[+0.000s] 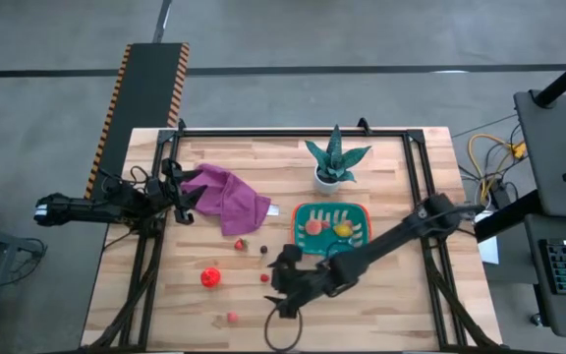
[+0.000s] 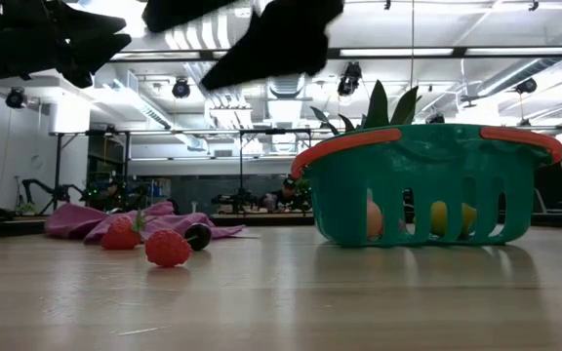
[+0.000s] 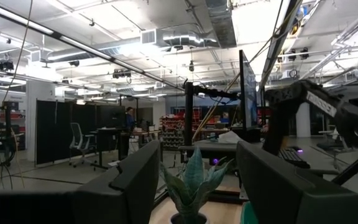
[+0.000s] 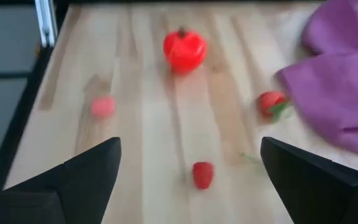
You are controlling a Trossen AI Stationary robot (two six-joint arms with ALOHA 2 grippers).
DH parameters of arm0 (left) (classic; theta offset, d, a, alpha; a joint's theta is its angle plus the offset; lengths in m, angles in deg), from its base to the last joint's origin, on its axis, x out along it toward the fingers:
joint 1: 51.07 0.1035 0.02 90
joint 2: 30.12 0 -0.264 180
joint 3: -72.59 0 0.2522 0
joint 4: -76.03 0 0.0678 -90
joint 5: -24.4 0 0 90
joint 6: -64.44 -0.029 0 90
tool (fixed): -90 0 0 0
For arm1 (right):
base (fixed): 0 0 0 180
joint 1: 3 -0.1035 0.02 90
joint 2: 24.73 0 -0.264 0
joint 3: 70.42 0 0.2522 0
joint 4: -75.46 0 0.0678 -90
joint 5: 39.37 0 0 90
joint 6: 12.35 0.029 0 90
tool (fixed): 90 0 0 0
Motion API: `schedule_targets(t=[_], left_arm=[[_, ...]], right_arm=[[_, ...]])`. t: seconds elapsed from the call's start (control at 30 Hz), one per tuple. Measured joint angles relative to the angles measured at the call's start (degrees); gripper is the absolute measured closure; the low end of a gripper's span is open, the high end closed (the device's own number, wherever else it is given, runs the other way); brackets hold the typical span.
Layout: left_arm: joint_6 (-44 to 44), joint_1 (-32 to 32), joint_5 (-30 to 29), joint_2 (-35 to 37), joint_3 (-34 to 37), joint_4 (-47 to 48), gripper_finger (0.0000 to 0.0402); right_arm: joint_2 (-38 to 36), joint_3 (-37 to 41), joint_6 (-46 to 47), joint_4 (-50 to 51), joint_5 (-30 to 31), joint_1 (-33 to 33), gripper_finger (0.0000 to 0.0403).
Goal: Pick and placing Produce into tupperware
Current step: Put the raspberry into the green basket
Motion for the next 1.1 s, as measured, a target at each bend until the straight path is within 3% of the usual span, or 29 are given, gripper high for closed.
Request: schedule_targets(t=[0.37,0.6,0.8,1.1], left_arm=[[0.0,0.0,0.0,0.0,0.0,0.0,0.0203],[0.0,0.0,0.0,0.0,0.0,0.0,0.0203],[0.0,0.0,0.0,0.1,0.0,0.0,0.0203],[0.0,0.0,0.0,0.0,0.0,0.0,0.0203]], right_arm=[[9.3,-5.4,0.4,1.7,-0.4,1.2,0.0026],[10.3,-5.6,4.5,4.1,-0.3,2.2,0.0026],[10.3,-8.3,10.1,13.2,0.1,2.9,0.0037],[10.6,-15.2,7.1,18.2,-0.4,2.8,0.007]])
